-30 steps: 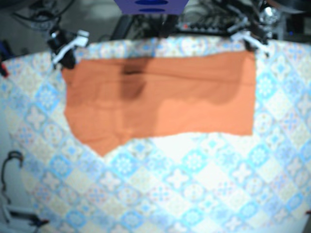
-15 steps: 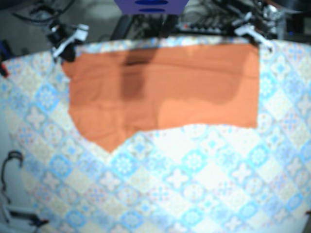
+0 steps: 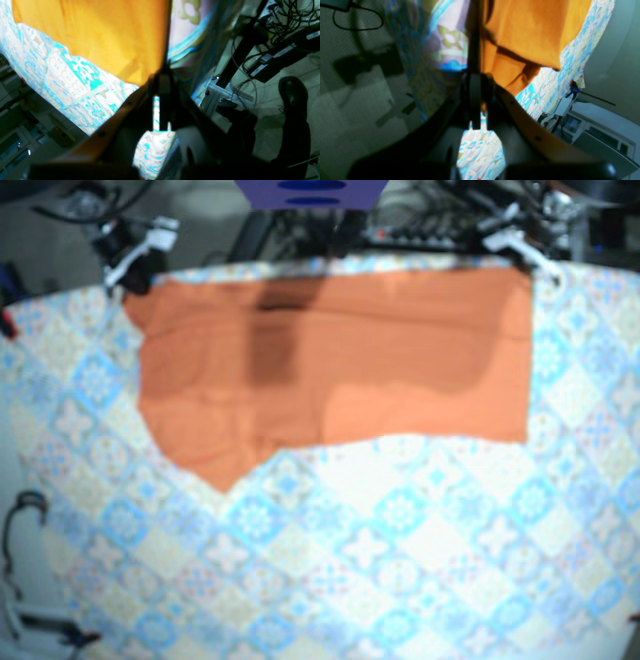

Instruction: Fold the T-shirt properly

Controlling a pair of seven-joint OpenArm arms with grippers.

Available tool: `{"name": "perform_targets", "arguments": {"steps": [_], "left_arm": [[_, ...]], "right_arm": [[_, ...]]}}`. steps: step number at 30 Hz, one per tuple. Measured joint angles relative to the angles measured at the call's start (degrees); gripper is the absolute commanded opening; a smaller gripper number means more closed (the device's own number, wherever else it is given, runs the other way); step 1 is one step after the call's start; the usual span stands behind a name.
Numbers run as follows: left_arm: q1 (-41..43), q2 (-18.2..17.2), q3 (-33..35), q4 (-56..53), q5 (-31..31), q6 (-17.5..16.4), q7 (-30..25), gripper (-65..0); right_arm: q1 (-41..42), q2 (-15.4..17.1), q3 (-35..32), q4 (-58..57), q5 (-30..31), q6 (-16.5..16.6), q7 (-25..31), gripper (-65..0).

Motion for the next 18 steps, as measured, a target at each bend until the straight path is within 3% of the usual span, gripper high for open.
{"name": "perform_targets", "arguments": {"steps": [18], "left_arm": [[1.31,-1.84,0.0,0.07,-0.2,-0.2,0.0,-65.0]], "right_arm": [[-0.9,-0.04,-0.02,0.02,-0.17,0.0,0.04,-65.0]]}}
